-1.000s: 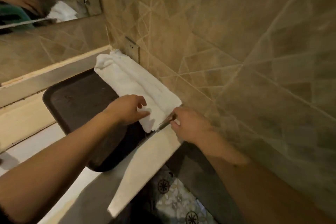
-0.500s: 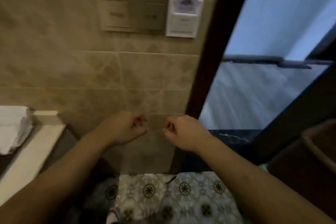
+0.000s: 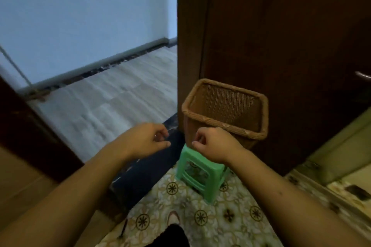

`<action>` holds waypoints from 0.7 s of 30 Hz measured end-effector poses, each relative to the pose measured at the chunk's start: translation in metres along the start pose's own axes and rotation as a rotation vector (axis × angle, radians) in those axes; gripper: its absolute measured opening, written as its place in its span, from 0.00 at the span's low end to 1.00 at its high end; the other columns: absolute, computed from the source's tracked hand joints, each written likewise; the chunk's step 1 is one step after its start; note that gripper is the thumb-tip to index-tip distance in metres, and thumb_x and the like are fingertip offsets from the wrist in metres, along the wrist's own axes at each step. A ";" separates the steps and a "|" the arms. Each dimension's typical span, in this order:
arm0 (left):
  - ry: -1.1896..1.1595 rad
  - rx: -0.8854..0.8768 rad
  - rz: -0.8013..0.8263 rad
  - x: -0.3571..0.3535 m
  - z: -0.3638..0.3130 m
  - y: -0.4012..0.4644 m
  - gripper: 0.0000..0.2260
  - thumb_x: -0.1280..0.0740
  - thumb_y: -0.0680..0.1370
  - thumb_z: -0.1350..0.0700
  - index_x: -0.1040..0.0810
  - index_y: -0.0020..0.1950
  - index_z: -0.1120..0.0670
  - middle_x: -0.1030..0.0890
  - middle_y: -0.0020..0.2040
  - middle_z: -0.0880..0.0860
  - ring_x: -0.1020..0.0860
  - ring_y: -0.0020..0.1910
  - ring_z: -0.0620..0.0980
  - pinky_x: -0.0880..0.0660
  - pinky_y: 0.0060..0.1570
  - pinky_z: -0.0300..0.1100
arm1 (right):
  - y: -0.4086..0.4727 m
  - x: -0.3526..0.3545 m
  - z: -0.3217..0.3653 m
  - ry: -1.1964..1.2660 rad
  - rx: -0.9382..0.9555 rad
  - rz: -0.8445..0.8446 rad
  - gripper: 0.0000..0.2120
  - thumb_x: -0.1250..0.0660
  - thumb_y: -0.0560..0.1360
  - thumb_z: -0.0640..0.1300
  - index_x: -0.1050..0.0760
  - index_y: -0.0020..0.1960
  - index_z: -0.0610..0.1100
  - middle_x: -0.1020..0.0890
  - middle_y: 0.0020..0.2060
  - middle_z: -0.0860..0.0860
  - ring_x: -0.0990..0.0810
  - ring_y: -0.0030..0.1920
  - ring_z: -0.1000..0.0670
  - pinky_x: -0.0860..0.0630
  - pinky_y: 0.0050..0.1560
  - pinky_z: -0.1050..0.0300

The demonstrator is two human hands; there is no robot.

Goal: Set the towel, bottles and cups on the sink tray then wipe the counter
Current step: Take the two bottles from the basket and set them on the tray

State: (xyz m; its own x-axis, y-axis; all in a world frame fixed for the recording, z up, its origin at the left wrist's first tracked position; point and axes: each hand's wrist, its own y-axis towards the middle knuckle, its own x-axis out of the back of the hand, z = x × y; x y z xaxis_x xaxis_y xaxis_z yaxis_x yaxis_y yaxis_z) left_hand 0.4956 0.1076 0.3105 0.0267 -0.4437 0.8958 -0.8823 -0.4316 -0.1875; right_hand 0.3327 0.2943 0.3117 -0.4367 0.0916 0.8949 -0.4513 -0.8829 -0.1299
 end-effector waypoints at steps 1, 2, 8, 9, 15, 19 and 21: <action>0.013 -0.036 0.017 -0.001 -0.009 0.024 0.12 0.30 0.73 0.39 0.22 0.54 0.40 0.20 0.45 0.41 0.22 0.43 0.37 0.25 0.41 0.35 | 0.003 0.008 -0.018 0.001 -0.036 -0.017 0.07 0.33 0.77 0.57 0.22 0.49 0.55 0.17 0.44 0.54 0.20 0.42 0.53 0.25 0.39 0.56; 0.014 -0.074 0.033 -0.002 -0.018 0.048 0.12 0.30 0.73 0.39 0.21 0.54 0.41 0.19 0.46 0.42 0.21 0.43 0.38 0.25 0.41 0.36 | 0.008 0.015 -0.036 -0.003 -0.072 -0.027 0.08 0.33 0.77 0.58 0.22 0.50 0.54 0.17 0.45 0.54 0.20 0.43 0.53 0.26 0.39 0.56; -0.075 -0.244 0.143 -0.016 -0.061 0.216 0.10 0.29 0.73 0.41 0.20 0.51 0.43 0.19 0.43 0.43 0.21 0.43 0.39 0.22 0.45 0.41 | 0.064 0.054 -0.142 0.004 -0.344 -0.024 0.10 0.33 0.77 0.58 0.21 0.50 0.52 0.18 0.42 0.55 0.19 0.43 0.53 0.19 0.44 0.50; -0.088 -0.252 0.158 -0.018 -0.065 0.230 0.10 0.29 0.74 0.42 0.20 0.51 0.43 0.19 0.43 0.42 0.21 0.43 0.39 0.22 0.46 0.42 | 0.068 0.058 -0.151 0.009 -0.366 -0.026 0.10 0.33 0.77 0.58 0.21 0.49 0.52 0.18 0.41 0.55 0.19 0.43 0.53 0.19 0.43 0.50; -0.147 -0.238 0.296 -0.047 -0.067 0.341 0.10 0.30 0.76 0.43 0.21 0.55 0.43 0.19 0.45 0.43 0.22 0.45 0.42 0.24 0.46 0.42 | 0.130 0.073 -0.219 0.047 -0.515 0.041 0.08 0.33 0.79 0.54 0.21 0.46 0.52 0.18 0.40 0.55 0.20 0.42 0.54 0.22 0.41 0.52; -0.114 -0.197 0.407 -0.075 -0.064 0.400 0.07 0.31 0.76 0.44 0.23 0.52 0.44 0.21 0.45 0.43 0.23 0.45 0.42 0.26 0.47 0.43 | 0.171 0.061 -0.259 0.094 -0.584 0.094 0.07 0.35 0.80 0.52 0.22 0.47 0.51 0.19 0.41 0.53 0.21 0.40 0.53 0.27 0.36 0.56; -0.097 -0.191 0.446 -0.094 -0.064 0.417 0.07 0.32 0.76 0.44 0.22 0.50 0.45 0.20 0.46 0.45 0.23 0.46 0.44 0.26 0.46 0.44 | 0.183 0.049 -0.273 0.108 -0.617 0.142 0.06 0.35 0.80 0.51 0.22 0.47 0.52 0.18 0.44 0.53 0.20 0.43 0.51 0.23 0.41 0.54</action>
State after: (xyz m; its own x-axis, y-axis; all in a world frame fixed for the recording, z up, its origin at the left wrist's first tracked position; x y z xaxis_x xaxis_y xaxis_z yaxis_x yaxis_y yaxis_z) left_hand 0.0955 0.0195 0.1744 -0.3375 -0.6272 0.7019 -0.8878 -0.0357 -0.4588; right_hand 0.0163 0.2626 0.2148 -0.5866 0.0680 0.8070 -0.7342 -0.4653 -0.4944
